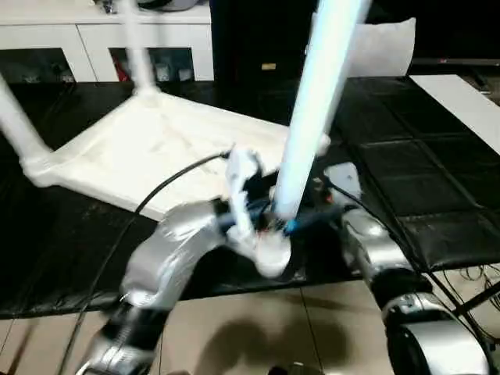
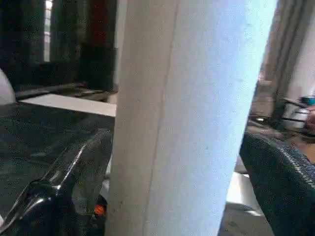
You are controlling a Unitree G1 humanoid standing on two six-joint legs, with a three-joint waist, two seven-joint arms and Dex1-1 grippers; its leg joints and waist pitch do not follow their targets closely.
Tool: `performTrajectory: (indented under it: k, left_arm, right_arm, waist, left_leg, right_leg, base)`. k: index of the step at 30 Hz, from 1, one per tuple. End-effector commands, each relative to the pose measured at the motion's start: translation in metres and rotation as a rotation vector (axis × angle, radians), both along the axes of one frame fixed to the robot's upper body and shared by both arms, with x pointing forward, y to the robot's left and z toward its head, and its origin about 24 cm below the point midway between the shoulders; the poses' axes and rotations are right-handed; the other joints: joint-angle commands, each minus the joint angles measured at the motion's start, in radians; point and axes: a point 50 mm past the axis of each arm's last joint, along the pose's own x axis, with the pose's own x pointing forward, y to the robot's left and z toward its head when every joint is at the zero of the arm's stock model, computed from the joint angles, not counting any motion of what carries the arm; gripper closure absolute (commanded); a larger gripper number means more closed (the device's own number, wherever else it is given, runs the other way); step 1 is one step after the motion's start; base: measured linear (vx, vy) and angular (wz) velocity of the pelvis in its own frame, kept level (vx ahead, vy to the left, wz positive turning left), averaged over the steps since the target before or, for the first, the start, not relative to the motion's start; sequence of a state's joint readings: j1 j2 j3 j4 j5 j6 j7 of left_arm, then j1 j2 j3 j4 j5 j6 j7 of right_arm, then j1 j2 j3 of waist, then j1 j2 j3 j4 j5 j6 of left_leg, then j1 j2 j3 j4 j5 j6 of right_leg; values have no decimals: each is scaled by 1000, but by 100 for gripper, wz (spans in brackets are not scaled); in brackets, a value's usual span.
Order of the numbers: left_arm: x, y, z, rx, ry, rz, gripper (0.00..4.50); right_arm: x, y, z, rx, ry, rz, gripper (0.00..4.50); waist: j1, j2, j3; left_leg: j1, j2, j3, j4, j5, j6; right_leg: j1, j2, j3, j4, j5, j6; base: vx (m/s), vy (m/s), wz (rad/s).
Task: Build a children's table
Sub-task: Rotate table base
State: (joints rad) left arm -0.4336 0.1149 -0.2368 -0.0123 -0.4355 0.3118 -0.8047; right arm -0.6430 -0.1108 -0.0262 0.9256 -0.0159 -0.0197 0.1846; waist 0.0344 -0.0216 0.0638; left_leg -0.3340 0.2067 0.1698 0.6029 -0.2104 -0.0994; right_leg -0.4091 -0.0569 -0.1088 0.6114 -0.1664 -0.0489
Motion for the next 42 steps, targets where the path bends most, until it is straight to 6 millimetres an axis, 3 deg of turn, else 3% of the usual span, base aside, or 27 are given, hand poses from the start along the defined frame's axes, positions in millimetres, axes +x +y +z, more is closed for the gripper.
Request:
performTrajectory:
  k: [1,7,8,13,21,23,24,25,29,31,36,38,40,42]
  left_arm:
    - [4,-8,4,1,-31,20,2]
    - [6,-14,7,-14,-44,23,2]
    - [6,-17,8,-25,-46,22,2]
    - [4,-29,13,-66,-44,-9,2]
    - [-10,-40,13,-73,-41,-100,2]
    - [-8,-39,13,-72,-44,-81,2]
    - [-6,-37,14,-75,-47,-67,2]
    - [-5,-36,14,-78,-48,-57,2]
    - [2,-34,17,-88,-57,-4,2]
    - [10,-32,17,-80,-67,69,2]
    - [27,-24,19,-64,-99,209,2]
    - [46,-12,22,-43,-129,368,2]
    - [55,-5,22,-16,-152,445,2]
    - [59,0,21,-5,-151,482,2]
  right_arm:
    - [1,24,5,19,-25,128,0]
    - [-1,25,2,28,-21,147,0]
    - [-2,26,3,45,-26,155,0]
    - [-3,29,3,80,-32,186,0]
    - [-4,35,1,82,-29,190,0]
    - [-3,32,1,75,-28,170,0]
    - [-3,31,1,75,-26,168,0]
    - [-3,30,0,76,-26,168,0]
    - [-3,29,0,79,-27,171,0]
    - [-3,27,0,77,-30,151,0]
    - [-2,17,1,75,-35,121,0]
    - [-3,-5,1,73,-43,58,0]
    - [-4,-20,2,70,-49,15,0]
    - [-6,-31,2,71,-54,-15,0]
  waist:
    - [13,-3,-76]
    - [14,-2,-75]
    - [13,5,-74]
    - [16,3,-74]
    - [12,3,-74]
    - [13,2,-73]
    - [13,-4,-73]
    - [15,1,-72]
    - [16,-1,-72]
    - [15,3,-72]
    - [18,2,-74]
    - [23,11,-75]
    - [27,7,-74]
    - [29,0,-73]
  left_leg:
    - [-20,9,1,-57,-112,57]
    - [-19,12,0,-57,-118,58]
    - [-18,11,0,-58,-125,58]
    - [-17,12,-1,-58,-137,60]
    - [-19,14,-2,-58,-131,70]
    - [-17,13,-1,-59,-138,69]
    - [-17,13,0,-59,-139,70]
    - [-16,14,-1,-59,-141,69]
    - [-18,13,-1,-59,-138,69]
    - [-15,11,0,-58,-142,70]
    - [-16,8,-2,-58,-142,70]
    - [-13,10,-3,-58,-138,70]
    - [-12,7,-2,-58,-149,75]
    - [-20,2,-2,-56,-140,76]
  right_leg:
    - [70,-73,56,-81,-307,-93]
    - [70,-76,57,-79,-301,-114]
    - [69,-76,57,-82,-311,-113]
    - [69,-76,55,-86,-333,-105]
    - [70,-76,56,-80,-290,-135]
    - [69,-76,56,-83,-309,-130]
    - [69,-76,55,-84,-315,-127]
    - [67,-77,56,-85,-325,-126]
    - [68,-75,56,-84,-320,-119]
    - [67,-73,54,-89,-329,-112]
    - [68,-74,52,-95,-363,-84]
    - [67,-71,52,-92,-339,-89]
    - [67,-67,50,-97,-344,-74]
    - [73,-70,49,-98,-365,-61]
  base:
    - [0,0,0]
    - [0,0,0]
    - [0,0,0]
    - [0,0,0]
    - [0,0,0]
    - [0,0,0]
    - [0,0,0]
    - [0,0,0]
    - [0,0,0]
    - [0,0,0]
    - [0,0,0]
    - [0,0,0]
    - [0,0,0]
    - [0,0,0]
